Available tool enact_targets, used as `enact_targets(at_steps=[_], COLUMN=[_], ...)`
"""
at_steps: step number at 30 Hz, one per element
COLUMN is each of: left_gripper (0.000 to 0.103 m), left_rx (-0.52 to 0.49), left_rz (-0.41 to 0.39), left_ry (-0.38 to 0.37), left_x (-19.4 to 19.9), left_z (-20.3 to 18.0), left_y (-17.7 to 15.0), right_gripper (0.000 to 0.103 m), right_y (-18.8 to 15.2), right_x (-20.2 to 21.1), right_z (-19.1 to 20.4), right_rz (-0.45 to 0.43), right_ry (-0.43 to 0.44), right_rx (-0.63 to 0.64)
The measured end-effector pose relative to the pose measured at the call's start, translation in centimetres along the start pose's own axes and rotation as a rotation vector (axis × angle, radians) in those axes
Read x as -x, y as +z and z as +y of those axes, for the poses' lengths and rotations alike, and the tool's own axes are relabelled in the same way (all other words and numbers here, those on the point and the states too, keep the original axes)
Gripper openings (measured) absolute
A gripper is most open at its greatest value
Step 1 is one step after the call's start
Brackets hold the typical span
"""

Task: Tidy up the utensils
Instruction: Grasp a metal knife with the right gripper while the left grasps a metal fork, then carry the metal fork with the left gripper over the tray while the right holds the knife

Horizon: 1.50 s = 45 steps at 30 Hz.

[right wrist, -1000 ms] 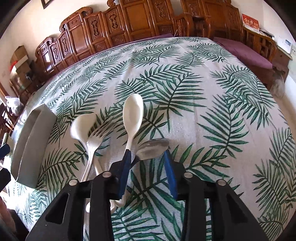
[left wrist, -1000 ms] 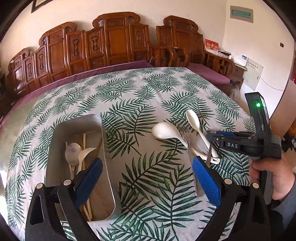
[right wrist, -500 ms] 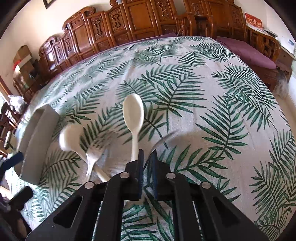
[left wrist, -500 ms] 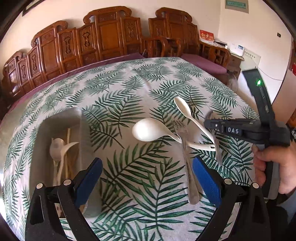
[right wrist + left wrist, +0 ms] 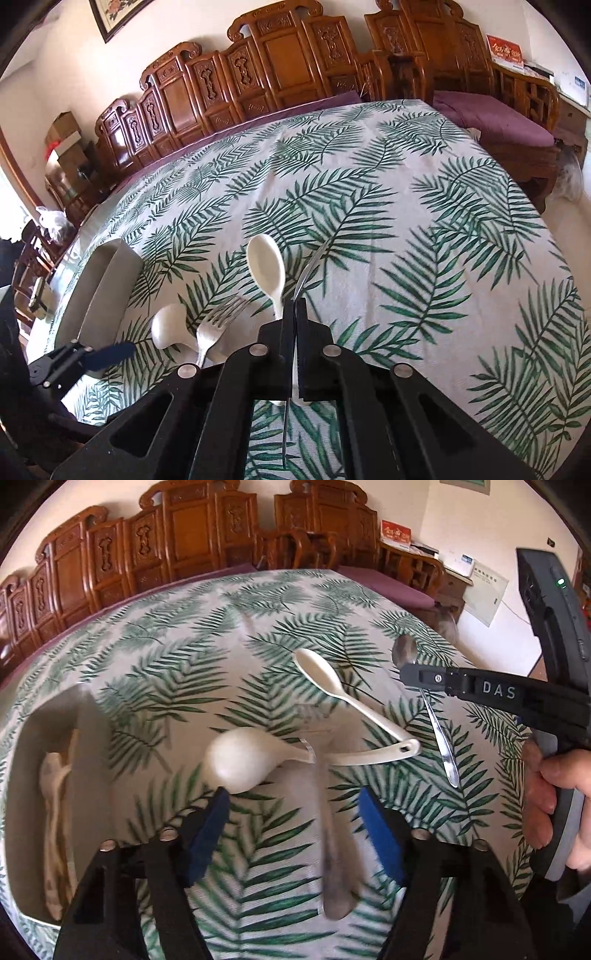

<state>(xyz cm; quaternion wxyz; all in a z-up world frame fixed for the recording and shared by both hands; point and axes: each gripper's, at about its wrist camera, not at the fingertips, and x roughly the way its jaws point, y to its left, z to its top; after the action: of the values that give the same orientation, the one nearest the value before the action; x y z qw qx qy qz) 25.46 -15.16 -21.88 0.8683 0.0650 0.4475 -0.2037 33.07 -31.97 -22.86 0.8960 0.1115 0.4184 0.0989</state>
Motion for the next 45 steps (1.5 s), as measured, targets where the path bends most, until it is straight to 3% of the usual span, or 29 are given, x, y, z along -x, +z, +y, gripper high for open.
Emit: enact_targets(at_steps=[6,20,33,45], left_gripper=[0.037,0.012,0.01,0.009], left_rx=[-0.003,-0.021,0.005,-0.001], left_rz=[0.05,0.036,0.021,-0.101], left_ry=[-0.011,0.058,0.014,0.019], left_x=[-2.6,-4.7,-1.8,4.4], left_z=[-1.4,-0.8,0.7,2.5], left_y=[0.2,2.7,1.3,0.2], right_gripper=[0.002,0.002,0.002,0.002], right_y=[0.0,0.0,-0.1,-0.5], right_x=[0.2,0.2,0.1,0.0], right_z=[-0.5,-0.2,1.6,4.7], right_rz=[-0.007,-0.007,-0.006,-0.012], right_ry=[-0.003,0.003,0.055,0.095], right_rx=[-0.003,0.01,0.045,0.104])
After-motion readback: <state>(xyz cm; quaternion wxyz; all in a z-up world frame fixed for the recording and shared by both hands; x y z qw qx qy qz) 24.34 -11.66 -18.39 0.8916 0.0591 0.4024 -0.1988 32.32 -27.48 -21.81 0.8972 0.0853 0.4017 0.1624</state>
